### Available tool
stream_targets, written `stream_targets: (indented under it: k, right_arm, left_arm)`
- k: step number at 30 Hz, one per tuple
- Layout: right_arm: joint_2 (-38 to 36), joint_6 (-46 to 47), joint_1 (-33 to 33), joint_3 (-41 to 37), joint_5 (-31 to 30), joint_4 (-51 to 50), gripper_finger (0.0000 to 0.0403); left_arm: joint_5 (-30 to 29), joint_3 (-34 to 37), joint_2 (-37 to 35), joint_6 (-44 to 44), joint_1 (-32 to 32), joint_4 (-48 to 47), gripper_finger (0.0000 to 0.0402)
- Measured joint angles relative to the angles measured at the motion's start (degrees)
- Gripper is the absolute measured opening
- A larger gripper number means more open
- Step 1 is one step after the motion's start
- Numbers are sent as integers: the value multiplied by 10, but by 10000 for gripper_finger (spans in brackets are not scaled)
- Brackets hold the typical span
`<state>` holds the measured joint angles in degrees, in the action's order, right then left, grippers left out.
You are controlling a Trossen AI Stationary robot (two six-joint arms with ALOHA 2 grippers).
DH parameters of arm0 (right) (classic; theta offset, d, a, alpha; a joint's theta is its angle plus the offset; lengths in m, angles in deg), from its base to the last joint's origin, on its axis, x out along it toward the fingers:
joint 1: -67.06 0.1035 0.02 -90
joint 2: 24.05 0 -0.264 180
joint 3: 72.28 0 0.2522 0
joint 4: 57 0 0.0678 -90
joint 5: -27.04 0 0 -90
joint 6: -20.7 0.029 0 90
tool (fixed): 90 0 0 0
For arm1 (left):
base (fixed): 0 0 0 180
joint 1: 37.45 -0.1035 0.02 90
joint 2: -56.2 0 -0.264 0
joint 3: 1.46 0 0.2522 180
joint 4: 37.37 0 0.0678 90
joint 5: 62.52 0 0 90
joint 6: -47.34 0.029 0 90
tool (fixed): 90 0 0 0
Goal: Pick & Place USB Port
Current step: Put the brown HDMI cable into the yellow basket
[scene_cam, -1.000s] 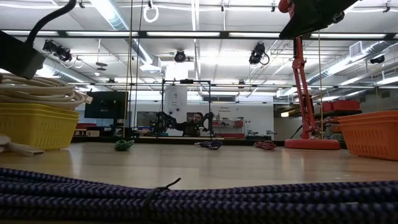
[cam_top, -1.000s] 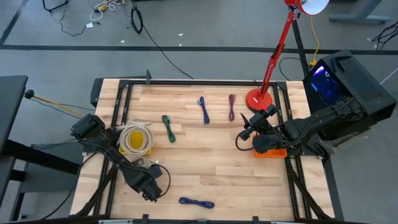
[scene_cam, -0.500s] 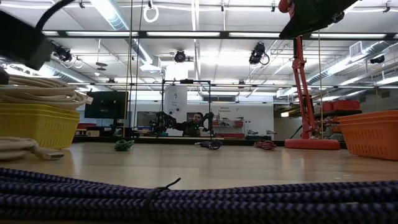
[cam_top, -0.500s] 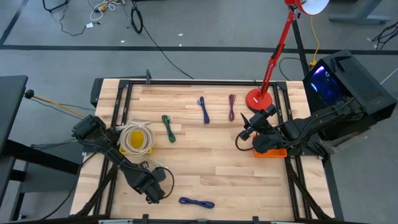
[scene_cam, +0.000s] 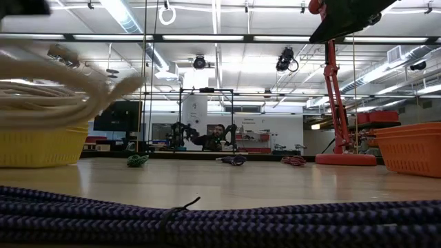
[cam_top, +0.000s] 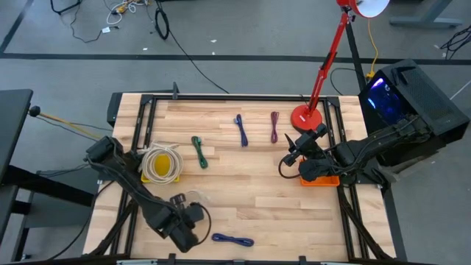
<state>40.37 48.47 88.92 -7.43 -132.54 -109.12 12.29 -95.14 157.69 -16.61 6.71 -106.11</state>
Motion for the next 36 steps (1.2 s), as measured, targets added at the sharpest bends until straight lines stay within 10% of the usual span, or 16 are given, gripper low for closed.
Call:
stream_targets:
  k: [15, 27, 36]
  right_arm:
    - [0, 0, 0, 0, 0, -3, 185]
    - [0, 2, 0, 0, 9, -4, 185]
    - [0, 2, 0, 0, 16, -20, 185]
  left_arm:
    - [-119, -195, -3, -17, -9, -355, 8]
    - [-111, -175, -11, 65, -81, -350, 8]
    - [-79, -34, -92, 45, -98, -350, 8]
